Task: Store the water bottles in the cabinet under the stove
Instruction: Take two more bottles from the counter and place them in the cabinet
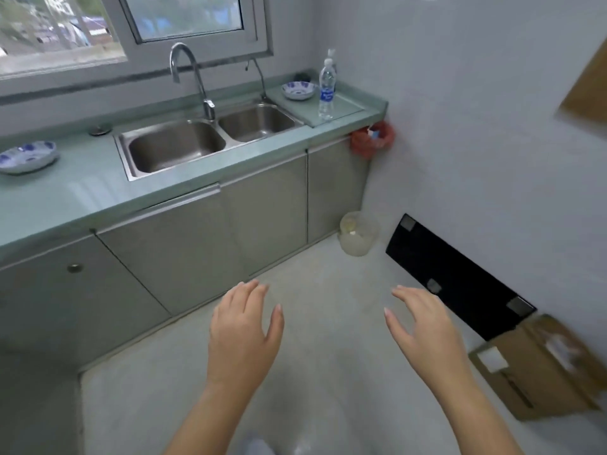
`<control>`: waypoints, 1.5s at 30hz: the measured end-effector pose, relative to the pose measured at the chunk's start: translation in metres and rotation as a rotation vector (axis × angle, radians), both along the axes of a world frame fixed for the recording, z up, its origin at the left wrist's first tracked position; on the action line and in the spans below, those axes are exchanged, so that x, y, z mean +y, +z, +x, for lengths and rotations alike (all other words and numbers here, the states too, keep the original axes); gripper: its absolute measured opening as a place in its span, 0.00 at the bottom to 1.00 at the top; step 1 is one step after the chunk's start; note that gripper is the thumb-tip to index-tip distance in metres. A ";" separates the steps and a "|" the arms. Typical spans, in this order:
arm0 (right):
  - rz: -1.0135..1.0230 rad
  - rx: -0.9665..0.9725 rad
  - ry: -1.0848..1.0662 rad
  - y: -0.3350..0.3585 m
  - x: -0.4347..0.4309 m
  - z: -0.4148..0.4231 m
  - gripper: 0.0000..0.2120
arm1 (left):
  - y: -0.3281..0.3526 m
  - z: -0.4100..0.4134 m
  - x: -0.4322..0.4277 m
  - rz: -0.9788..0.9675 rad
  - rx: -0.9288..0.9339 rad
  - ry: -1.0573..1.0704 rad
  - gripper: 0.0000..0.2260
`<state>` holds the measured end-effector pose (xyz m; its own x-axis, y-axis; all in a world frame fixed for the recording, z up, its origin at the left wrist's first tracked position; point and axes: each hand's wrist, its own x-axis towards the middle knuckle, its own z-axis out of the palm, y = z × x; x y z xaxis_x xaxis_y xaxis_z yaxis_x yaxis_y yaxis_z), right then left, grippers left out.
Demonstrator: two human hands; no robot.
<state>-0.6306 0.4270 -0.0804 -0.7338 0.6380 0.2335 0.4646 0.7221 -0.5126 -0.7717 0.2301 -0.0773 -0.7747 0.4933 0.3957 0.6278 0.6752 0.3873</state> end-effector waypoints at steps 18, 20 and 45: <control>0.021 -0.027 -0.061 0.034 0.215 -0.333 0.14 | 0.024 -0.365 0.242 0.029 -0.049 -0.116 0.21; 0.009 -0.051 -0.064 0.029 0.244 -0.349 0.14 | 0.020 -0.378 0.278 0.020 -0.077 -0.178 0.21; 0.065 -0.018 0.144 0.048 0.598 -0.651 0.17 | 0.017 -0.625 0.641 0.281 -0.398 -0.023 0.36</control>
<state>-1.2815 1.0247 -0.0322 -0.8208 0.5101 0.2570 0.3630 0.8133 -0.4548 -1.3964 0.8711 -0.0600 -0.8828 0.4291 0.1911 0.4076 0.4977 0.7656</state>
